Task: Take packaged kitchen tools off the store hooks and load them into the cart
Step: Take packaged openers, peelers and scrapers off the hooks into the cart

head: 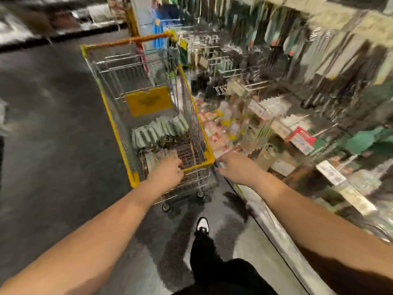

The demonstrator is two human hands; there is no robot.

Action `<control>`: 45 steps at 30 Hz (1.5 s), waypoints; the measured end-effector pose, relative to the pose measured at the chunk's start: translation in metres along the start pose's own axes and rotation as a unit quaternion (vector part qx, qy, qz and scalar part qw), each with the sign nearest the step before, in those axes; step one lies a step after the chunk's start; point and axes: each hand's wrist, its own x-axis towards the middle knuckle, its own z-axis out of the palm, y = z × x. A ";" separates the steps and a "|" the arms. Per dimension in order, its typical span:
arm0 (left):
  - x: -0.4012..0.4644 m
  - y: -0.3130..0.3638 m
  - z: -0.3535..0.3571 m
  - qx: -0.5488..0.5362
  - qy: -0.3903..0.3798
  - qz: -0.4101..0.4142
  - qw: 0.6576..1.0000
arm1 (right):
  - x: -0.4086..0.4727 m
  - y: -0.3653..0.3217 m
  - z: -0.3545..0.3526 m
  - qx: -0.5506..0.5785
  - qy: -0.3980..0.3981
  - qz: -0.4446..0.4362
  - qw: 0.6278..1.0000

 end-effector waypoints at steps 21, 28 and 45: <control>0.232 -0.199 0.070 -0.188 -0.207 -0.300 0.912 | 0.351 -0.026 0.130 0.097 -0.281 0.072 0.952; 0.295 -0.228 0.129 -0.279 -0.188 -0.404 0.851 | 0.415 -0.030 0.206 0.170 -0.283 0.173 0.928; 0.342 -0.259 0.209 -0.367 -0.098 -0.573 0.726 | 0.460 -0.047 0.310 0.277 -0.193 0.294 0.894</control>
